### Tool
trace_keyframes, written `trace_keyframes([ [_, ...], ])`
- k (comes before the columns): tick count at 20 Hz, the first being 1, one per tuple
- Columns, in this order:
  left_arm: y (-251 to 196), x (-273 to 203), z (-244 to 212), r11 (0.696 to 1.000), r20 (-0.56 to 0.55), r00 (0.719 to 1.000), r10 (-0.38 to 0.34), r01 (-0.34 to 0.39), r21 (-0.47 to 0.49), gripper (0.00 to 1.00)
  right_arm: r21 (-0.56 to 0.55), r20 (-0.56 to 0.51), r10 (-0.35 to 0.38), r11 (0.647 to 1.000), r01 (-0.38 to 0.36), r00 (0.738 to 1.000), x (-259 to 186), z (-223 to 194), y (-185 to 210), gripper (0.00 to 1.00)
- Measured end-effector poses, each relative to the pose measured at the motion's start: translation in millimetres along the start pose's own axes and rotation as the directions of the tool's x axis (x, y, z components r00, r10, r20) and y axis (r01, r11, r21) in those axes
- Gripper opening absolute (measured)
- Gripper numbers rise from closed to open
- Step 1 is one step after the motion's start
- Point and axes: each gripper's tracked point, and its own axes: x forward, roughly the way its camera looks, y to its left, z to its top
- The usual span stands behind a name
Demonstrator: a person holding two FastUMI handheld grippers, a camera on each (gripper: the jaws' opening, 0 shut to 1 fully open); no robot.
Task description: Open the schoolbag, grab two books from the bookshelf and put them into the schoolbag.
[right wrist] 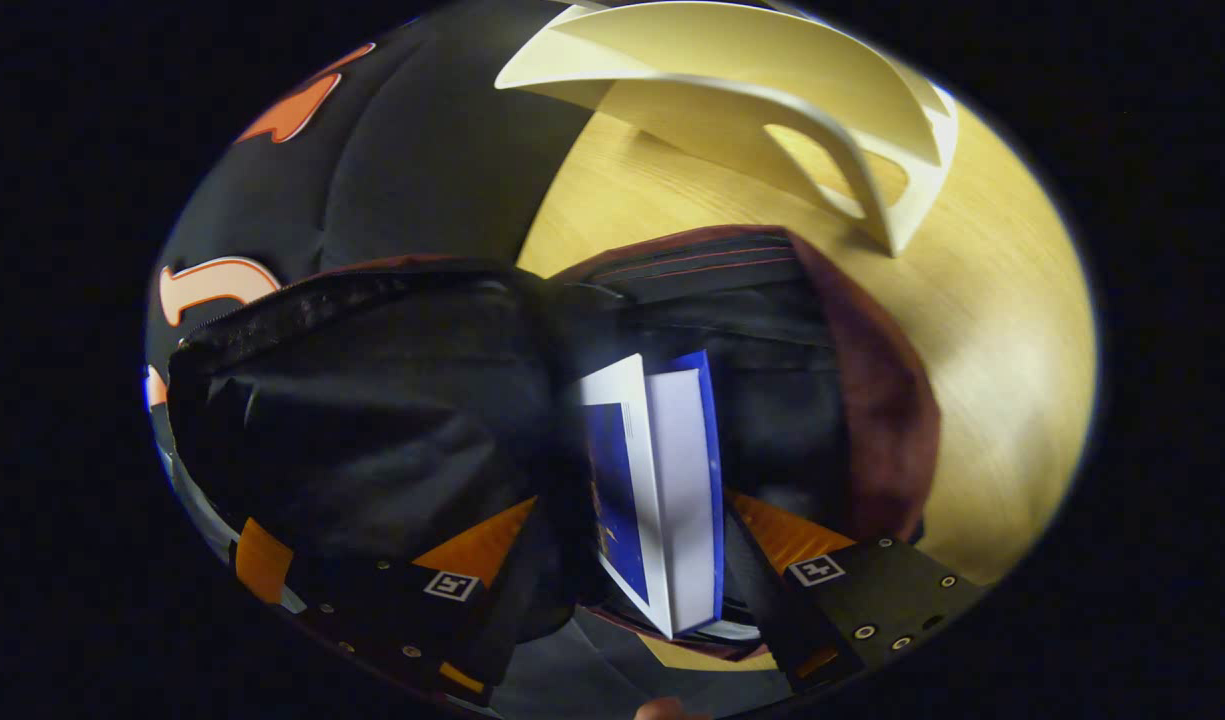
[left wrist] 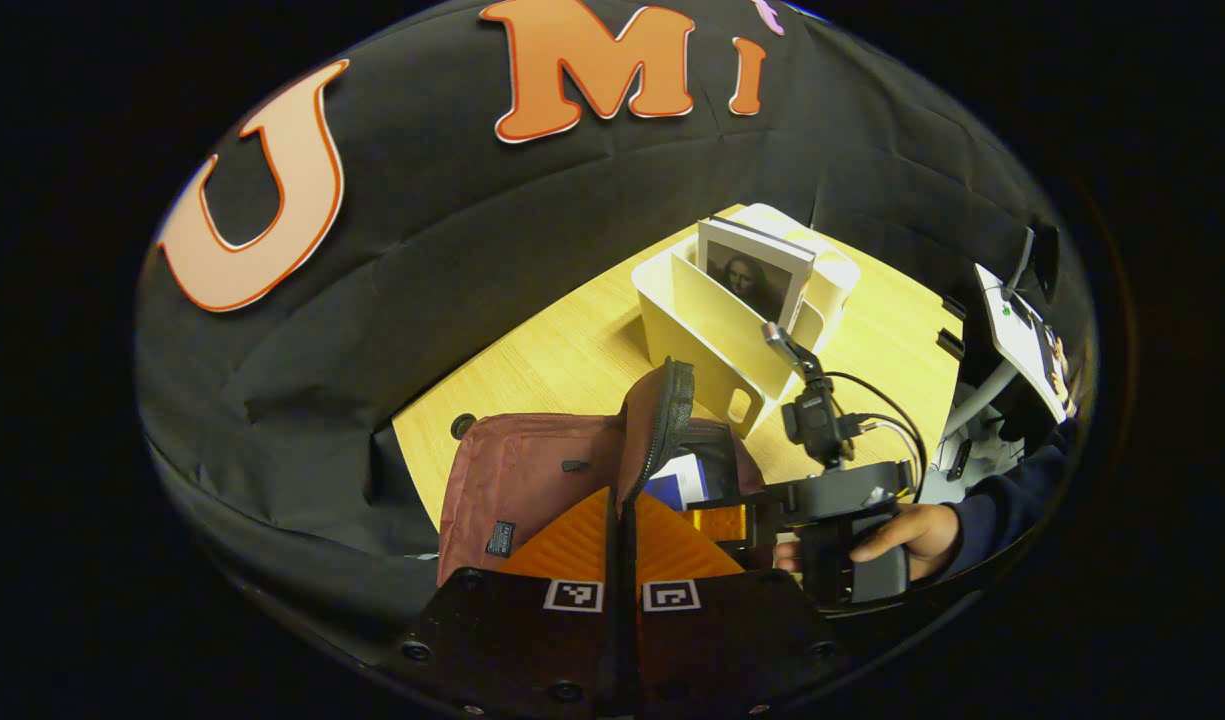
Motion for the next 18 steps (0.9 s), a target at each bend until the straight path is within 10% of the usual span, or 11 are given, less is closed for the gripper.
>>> trace_keyframes([
  [11,-12,8,-8,0.999,-0.004,1.0,0.007,-0.007,0.051,0.01,-0.277,0.084,-0.155,0.945,0.173,0.984,-117,62,-34,0.98],
  [18,-22,12,-13,0.999,-0.003,1.0,0.008,-0.007,0.048,0.01,-0.481,0.221,-0.293,0.797,0.365,0.93,-230,130,-51,0.98],
])
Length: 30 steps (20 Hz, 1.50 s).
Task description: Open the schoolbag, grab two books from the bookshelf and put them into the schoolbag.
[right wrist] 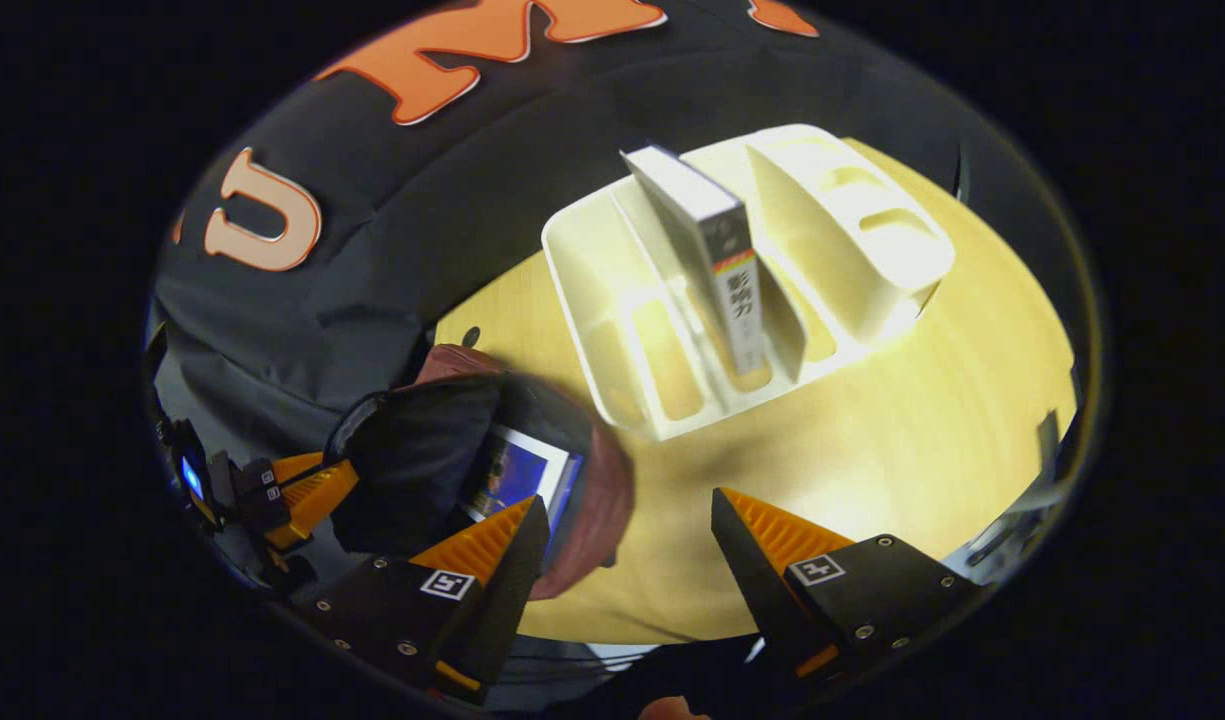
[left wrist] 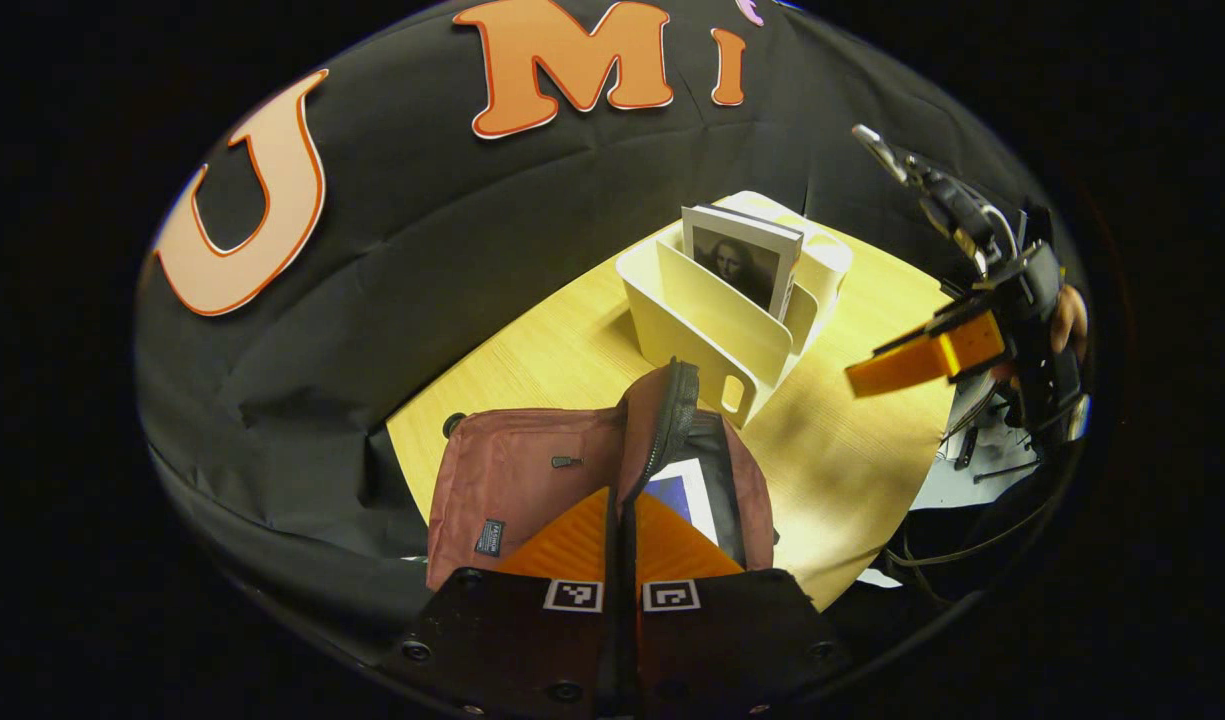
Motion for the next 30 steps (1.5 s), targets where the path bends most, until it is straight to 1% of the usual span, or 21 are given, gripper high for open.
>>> trace_keyframes([
  [2,-2,0,0,1.0,0.003,1.0,0.004,-0.004,-0.005,0.01,-0.076,0.023,-0.051,0.996,0.052,0.998,-25,20,-20,0.98],
  [4,-5,0,-3,1.0,0.002,1.0,0.003,-0.003,-0.013,0.01,-0.141,0.027,-0.084,0.986,0.087,0.996,-47,40,-32,0.98],
  [9,-13,3,-10,0.999,-0.003,1.0,0.001,-0.001,-0.033,0.01,-0.299,0.018,-0.109,0.948,0.11,0.994,-75,100,-38,0.98],
  [12,-16,7,-16,0.998,-0.009,1.0,-0.003,0.002,-0.061,0.01,-0.321,-0.05,-0.1,0.944,0.078,0.994,-74,125,-27,0.98],
  [14,-17,11,-17,0.997,-0.01,1.0,-0.001,0.0,-0.083,0.01,-0.315,-0.096,-0.091,0.948,0.057,0.991,-62,142,-21,0.98],
  [15,-16,12,-18,0.996,-0.011,1.0,0.002,-0.003,-0.093,0.01,-0.315,-0.106,-0.101,0.947,0.063,0.989,-55,151,-21,0.98],
  [18,-15,13,-25,0.993,-0.022,1.0,0.001,-0.003,-0.118,0.01,-0.327,-0.163,-0.108,0.944,0.05,0.981,-26,169,-18,0.98],
  [23,-10,19,-30,0.988,-0.04,0.999,0.006,-0.012,-0.153,0.01,-0.366,-0.242,-0.133,0.93,0.037,0.961,22,177,-15,0.98],
  [25,-9,19,-31,0.987,-0.049,0.999,0.007,-0.015,-0.16,0.01,-0.375,-0.261,-0.151,0.926,0.044,0.954,41,181,-18,0.98],
  [30,-8,24,-33,0.984,-0.072,0.997,0.009,-0.021,-0.176,0.01,-0.36,-0.305,-0.197,0.929,0.079,0.932,85,192,-35,0.98],
])
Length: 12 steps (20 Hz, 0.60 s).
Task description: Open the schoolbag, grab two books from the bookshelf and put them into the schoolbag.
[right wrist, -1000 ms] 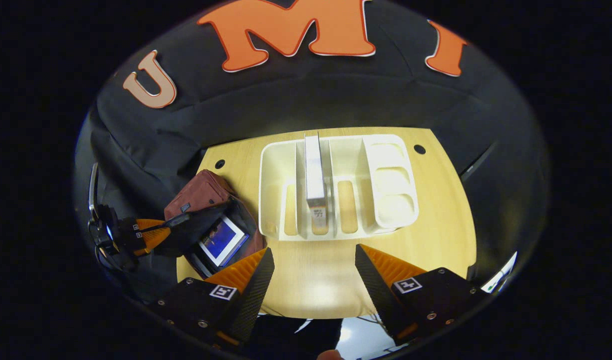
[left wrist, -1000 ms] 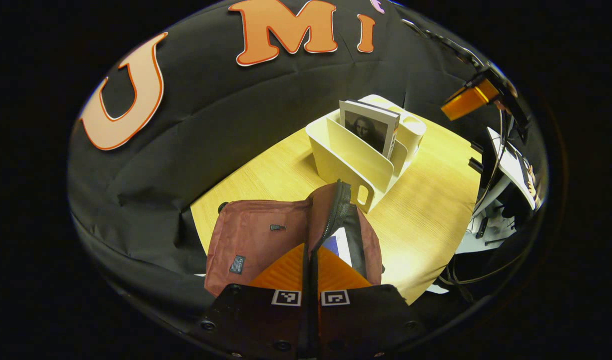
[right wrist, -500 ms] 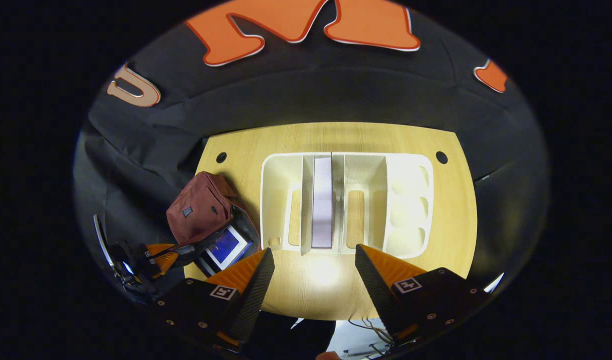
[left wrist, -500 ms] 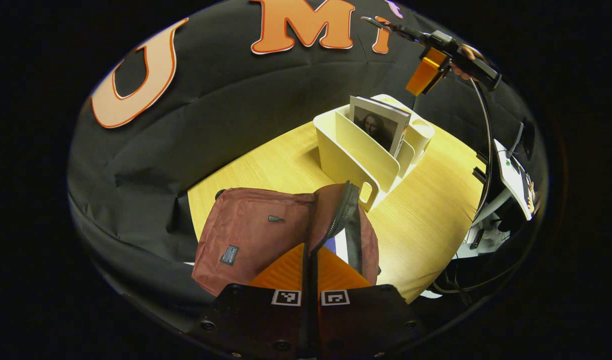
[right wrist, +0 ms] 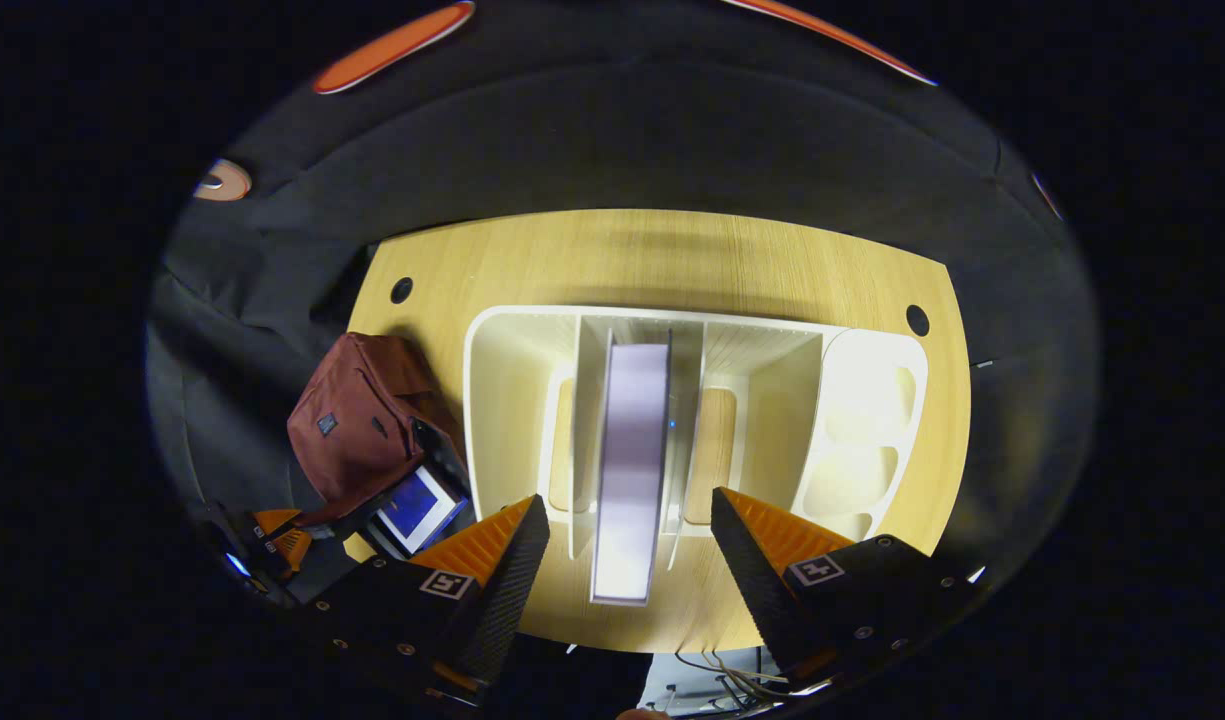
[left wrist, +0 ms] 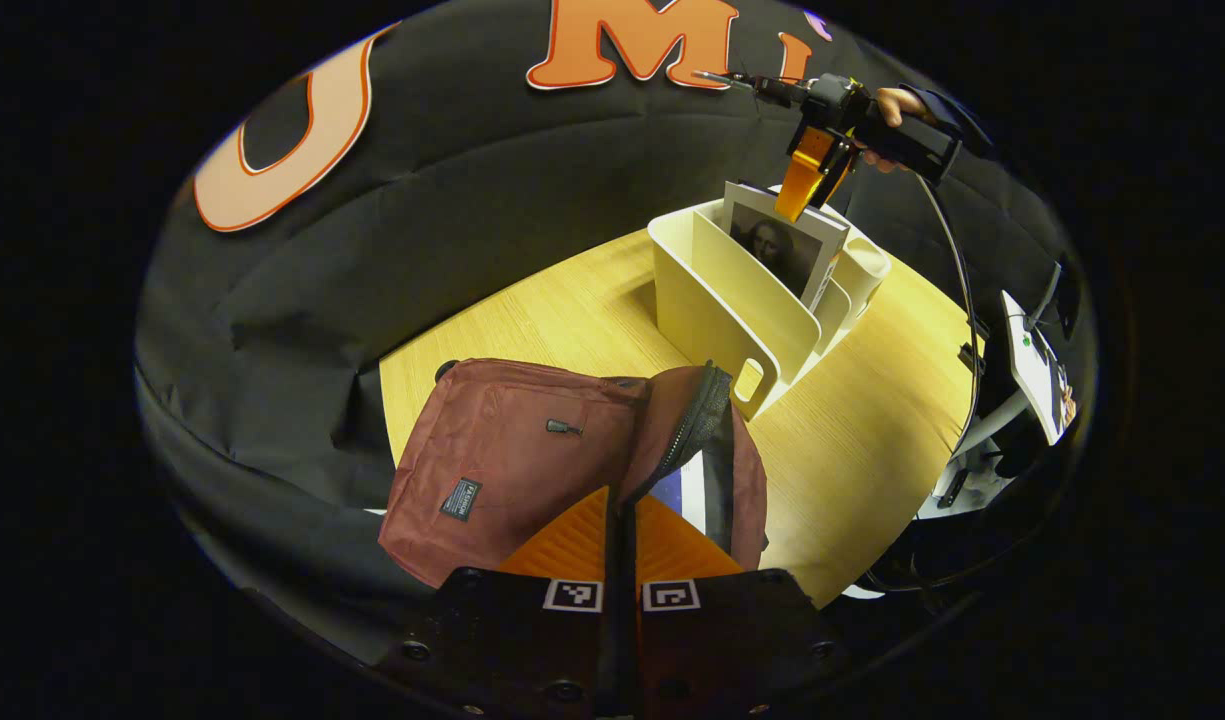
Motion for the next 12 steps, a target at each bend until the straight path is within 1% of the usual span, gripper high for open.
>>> trace_keyframes([
  [2,0,3,1,1.0,-0.006,1.0,-0.003,0.003,-0.002,0.01,-0.009,-0.018,-0.008,1.0,0.008,1.0,11,3,-3,0.98],
  [3,1,4,0,1.0,-0.008,1.0,-0.003,0.003,-0.005,0.01,-0.011,-0.026,-0.015,1.0,0.014,1.0,15,3,-3,0.9],
  [4,0,6,-1,1.0,-0.009,1.0,-0.006,0.005,-0.007,0.01,-0.011,-0.04,-0.015,1.0,0.015,0.999,18,1,0,0.85],
  [5,0,7,-2,1.0,-0.011,1.0,-0.007,0.007,-0.013,0.01,-0.015,-0.052,-0.02,1.0,0.019,0.998,20,0,2,0.75],
  [6,1,7,-3,1.0,-0.014,1.0,-0.009,0.009,-0.015,0.01,-0.015,-0.062,-0.026,1.0,0.025,0.998,22,-1,3,0.7],
  [8,2,6,-3,1.0,-0.011,1.0,-0.009,0.009,-0.016,0.01,0.002,-0.075,-0.049,0.999,0.05,0.996,26,-4,1,0.46],
  [9,3,6,-2,1.0,-0.008,1.0,-0.008,0.008,-0.016,0.01,0.01,-0.083,-0.058,0.998,0.059,0.995,23,-3,0,0.4],
  [11,1,9,-3,1.0,-0.005,1.0,-0.013,0.013,-0.017,0.01,0.019,-0.1,-0.078,0.997,0.08,0.992,20,-8,-2,0.36],
  [12,0,8,-3,1.0,-0.003,1.0,-0.015,0.015,-0.016,0.01,0.019,-0.097,-0.081,0.996,0.083,0.992,18,-10,0,0.26],
])
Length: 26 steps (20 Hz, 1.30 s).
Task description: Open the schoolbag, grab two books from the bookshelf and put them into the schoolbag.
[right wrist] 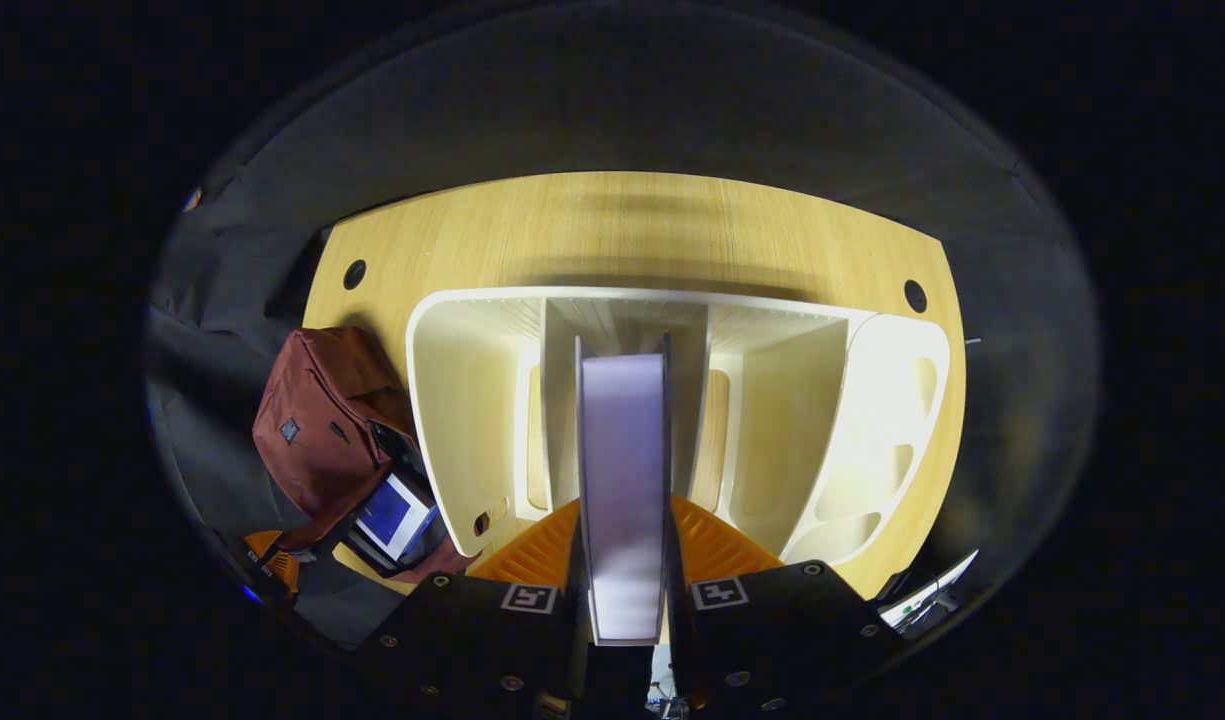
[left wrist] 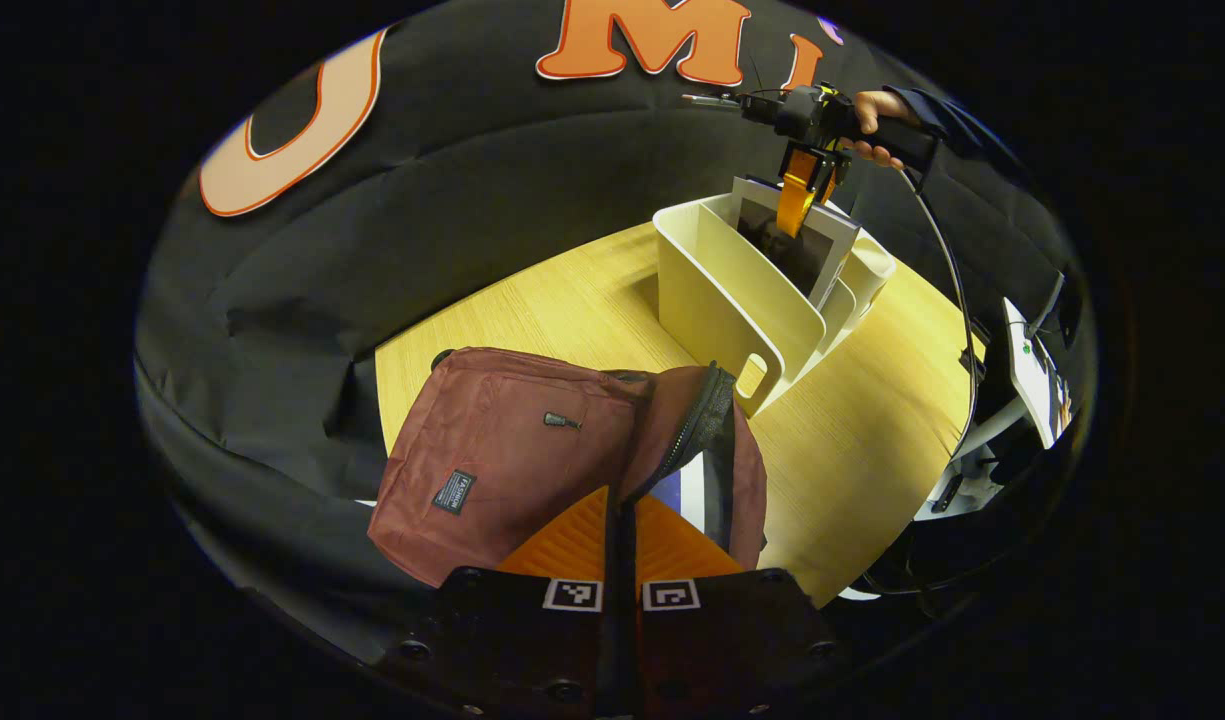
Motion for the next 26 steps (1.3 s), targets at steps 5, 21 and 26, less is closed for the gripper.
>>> trace_keyframes([
  [5,1,0,3,1.0,0.016,1.0,-0.005,0.004,0.016,0.01,0.02,0.022,0.019,1.0,-0.019,1.0,-35,-12,2,0.3],
  [21,-2,-2,0,0.998,0.047,0.998,-0.033,0.03,0.055,0.01,0.085,0.225,0.117,0.987,-0.14,0.967,-193,-92,-2,0.3],
  [26,-1,-4,4,0.997,0.042,0.999,-0.028,0.025,0.072,0.01,0.103,0.271,0.252,0.952,-0.289,0.929,-196,-127,27,0.3],
])
